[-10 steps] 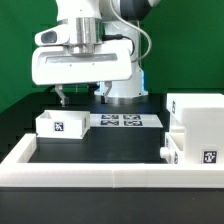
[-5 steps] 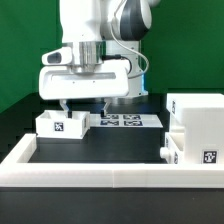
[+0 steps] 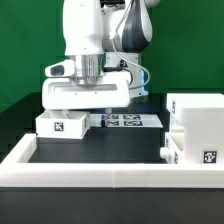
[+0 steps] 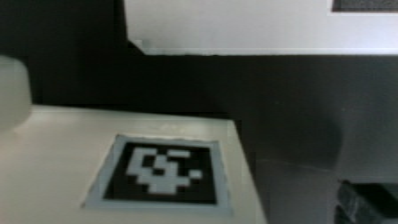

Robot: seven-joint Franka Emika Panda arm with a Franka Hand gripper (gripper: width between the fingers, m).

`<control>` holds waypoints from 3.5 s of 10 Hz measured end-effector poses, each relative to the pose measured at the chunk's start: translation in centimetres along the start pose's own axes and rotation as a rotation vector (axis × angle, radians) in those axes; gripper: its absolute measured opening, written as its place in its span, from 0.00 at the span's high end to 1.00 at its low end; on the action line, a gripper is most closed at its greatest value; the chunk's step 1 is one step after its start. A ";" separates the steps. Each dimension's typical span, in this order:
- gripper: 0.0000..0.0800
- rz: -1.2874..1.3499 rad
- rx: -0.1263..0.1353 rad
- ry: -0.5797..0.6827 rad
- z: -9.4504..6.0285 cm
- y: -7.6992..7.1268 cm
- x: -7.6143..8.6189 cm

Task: Assemble drawer

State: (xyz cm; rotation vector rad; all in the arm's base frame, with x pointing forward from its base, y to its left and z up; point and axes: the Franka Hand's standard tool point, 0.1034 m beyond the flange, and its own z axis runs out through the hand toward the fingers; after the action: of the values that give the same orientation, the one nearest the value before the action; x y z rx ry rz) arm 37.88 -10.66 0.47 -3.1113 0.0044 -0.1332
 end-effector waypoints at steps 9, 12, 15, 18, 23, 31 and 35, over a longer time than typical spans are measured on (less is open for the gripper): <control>0.95 -0.037 0.002 0.012 -0.2 -1.5 1.4; 0.95 -0.057 0.024 0.024 -1.6 -7.0 5.3; 0.95 -0.120 0.046 0.020 -3.6 -10.9 8.9; 0.95 -0.248 0.042 0.023 -3.4 -10.7 8.7; 0.95 -0.803 0.028 -0.005 -4.1 -7.9 10.2; 0.95 -1.490 0.040 -0.066 -3.9 -7.9 13.7; 0.95 -1.564 0.042 -0.067 -3.8 -7.6 14.2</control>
Offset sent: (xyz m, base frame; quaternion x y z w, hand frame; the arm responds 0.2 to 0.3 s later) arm 0.0003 -0.0003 -0.0005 -0.0087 0.0009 -0.0028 1.0000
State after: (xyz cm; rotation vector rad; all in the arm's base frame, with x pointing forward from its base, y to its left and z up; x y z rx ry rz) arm 51.74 -3.19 5.67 -2.2327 -2.2140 -0.0312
